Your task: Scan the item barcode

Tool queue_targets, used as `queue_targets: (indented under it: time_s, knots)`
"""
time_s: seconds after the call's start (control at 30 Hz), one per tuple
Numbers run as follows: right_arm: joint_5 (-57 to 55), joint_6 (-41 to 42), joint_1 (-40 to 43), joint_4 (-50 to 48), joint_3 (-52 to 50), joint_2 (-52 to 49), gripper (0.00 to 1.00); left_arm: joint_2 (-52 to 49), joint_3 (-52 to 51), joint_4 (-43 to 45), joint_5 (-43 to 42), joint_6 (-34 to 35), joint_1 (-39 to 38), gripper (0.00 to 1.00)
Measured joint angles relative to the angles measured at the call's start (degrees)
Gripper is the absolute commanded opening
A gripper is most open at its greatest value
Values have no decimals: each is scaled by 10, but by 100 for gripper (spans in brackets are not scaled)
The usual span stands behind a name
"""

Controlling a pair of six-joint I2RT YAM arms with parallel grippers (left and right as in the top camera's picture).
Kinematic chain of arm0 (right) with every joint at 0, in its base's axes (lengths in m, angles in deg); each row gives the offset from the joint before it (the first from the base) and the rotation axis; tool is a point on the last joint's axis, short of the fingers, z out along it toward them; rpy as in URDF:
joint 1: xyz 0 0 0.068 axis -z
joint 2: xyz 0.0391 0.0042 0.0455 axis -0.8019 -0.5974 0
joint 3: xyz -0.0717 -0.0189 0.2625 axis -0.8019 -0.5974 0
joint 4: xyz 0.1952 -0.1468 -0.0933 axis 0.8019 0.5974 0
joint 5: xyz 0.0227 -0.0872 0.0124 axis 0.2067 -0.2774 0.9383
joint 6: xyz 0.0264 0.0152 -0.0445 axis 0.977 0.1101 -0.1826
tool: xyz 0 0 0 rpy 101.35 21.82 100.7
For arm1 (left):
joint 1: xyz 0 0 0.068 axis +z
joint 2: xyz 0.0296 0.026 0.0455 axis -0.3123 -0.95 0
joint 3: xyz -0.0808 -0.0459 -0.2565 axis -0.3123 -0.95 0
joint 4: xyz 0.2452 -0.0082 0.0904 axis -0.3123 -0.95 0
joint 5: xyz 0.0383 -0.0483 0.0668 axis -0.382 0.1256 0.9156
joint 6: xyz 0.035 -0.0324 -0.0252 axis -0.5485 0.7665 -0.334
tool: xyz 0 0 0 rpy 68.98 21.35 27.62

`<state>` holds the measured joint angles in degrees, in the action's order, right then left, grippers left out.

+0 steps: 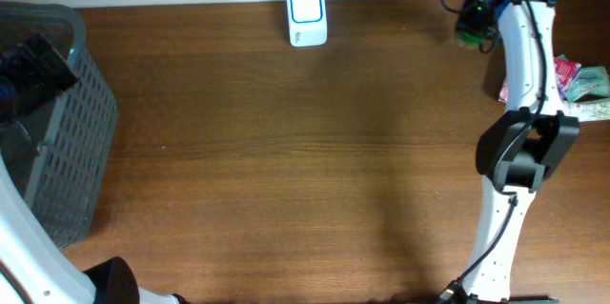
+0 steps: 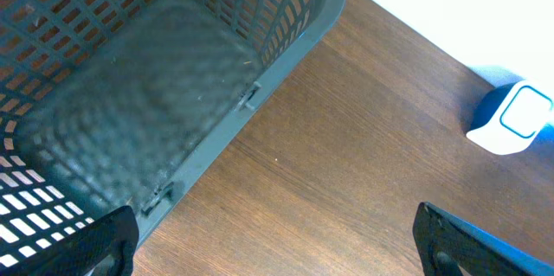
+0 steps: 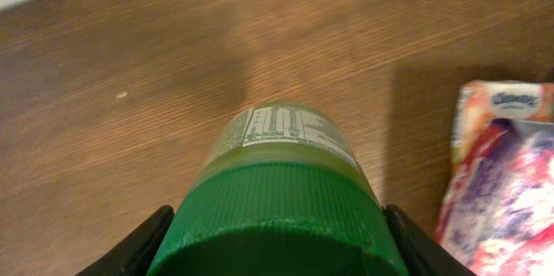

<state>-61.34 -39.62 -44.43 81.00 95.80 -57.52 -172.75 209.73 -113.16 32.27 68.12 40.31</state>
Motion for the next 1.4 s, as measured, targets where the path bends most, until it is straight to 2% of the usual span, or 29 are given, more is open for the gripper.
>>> queue_targets:
  time_s: [0.07, 0.1, 0.13, 0.17, 0.3, 0.37, 0.43, 0.53, 0.6, 0.67, 0.77, 0.87, 0.97, 1.0, 1.13, 1.3, 1.4]
  knots:
    - [-7, 2, 29, -37, -47, 0, 55, 0, 0, 0, 0, 0, 0, 99]
    - [-23, 2, 43, -53, -84, -1, 63, 0, 0, 0, 0, 0, 0, 99]
    - [-28, 2, 51, -67, -109, -1, 83, 0, 0, 0, 0, 0, 0, 99]
    - [-33, 5, 63, -72, -138, -1, 99, 0, 0, 0, 0, 0, 0, 99]
    - [-30, 6, 76, -54, -143, 3, 99, 0, 0, 0, 0, 0, 0, 99]
    - [-17, 6, 76, -46, -141, 41, 99, 0, 0, 0, 0, 0, 0, 99]
    - [-6, 7, 76, -29, -139, 145, 99, 0, 0, 0, 0, 0, 0, 99]
    - [-1, 6, 68, 48, -119, 332, 99, 0, 0, 0, 0, 0, 0, 99]
    - [27, 18, 63, 139, -111, 407, 99, 0, 0, 0, 0, 0, 0, 99]
    - [43, 26, 61, 220, -116, 426, 99, 0, -1, 0, 0, 0, 0, 99]
    - [51, 28, 6, 281, -125, 461, 99, 0, -1, 0, 0, 0, 0, 99]
    - [17, 32, -93, 308, -136, 539, 99, 0, -1, 0, 0, 0, 0, 99]
    - [-11, 56, -174, 283, -229, 655, 98, 0, -1, -1, -1, 0, 0, 99]
    - [-13, 77, -204, 289, -330, 713, 99, 0, -1, 0, 0, 0, 0, 99]
    - [23, 115, -213, 312, -505, 812, 99, 0, -1, 0, 0, 0, 0, 99]
    - [21, 117, -214, 312, -512, 822, 99, 0, -1, 0, 0, 0, 0, 99]
    - [19, 117, -214, 289, -517, 886, 99, 0, -1, 0, 0, 0, 0, 99]
